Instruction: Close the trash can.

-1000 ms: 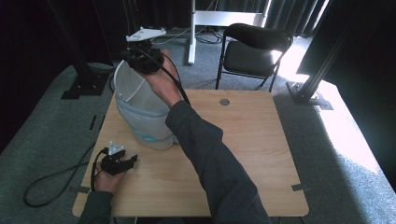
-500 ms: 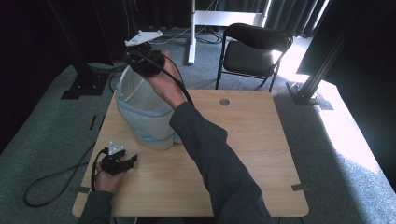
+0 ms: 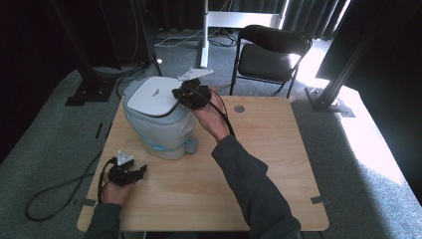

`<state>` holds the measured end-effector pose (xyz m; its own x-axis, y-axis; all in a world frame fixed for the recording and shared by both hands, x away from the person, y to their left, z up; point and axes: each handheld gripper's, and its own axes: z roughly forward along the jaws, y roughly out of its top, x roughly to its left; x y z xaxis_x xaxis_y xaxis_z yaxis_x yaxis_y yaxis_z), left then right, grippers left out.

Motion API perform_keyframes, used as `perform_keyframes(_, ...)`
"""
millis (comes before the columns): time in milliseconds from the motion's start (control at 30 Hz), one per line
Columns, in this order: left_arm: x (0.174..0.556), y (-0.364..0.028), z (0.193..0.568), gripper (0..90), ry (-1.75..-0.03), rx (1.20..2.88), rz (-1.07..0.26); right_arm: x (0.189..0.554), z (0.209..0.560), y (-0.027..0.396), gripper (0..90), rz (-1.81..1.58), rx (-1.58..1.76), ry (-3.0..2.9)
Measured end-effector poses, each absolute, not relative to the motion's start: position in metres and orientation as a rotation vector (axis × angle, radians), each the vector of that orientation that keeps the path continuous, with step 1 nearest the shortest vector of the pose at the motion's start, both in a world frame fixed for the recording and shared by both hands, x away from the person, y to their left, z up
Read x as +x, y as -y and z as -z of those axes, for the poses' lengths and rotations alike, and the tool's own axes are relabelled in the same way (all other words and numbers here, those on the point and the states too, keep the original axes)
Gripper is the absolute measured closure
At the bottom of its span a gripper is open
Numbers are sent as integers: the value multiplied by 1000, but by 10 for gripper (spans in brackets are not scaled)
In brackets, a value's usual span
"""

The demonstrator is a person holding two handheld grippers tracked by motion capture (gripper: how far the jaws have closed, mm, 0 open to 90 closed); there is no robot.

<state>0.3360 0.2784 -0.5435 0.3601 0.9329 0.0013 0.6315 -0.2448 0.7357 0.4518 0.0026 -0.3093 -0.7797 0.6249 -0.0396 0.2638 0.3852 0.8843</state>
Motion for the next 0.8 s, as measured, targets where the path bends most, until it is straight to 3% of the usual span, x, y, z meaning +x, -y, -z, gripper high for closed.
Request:
perform_keyframes(567, 335, -278, 544, 393, -1353, 1972, -592, 444, 322, 5, 900, -1389, 754, -2242)
perform_keyframes(800, 335, -278, 543, 393, -1352, 1974, -594, 447, 317, 34, 900, -1435, 834, -2149)
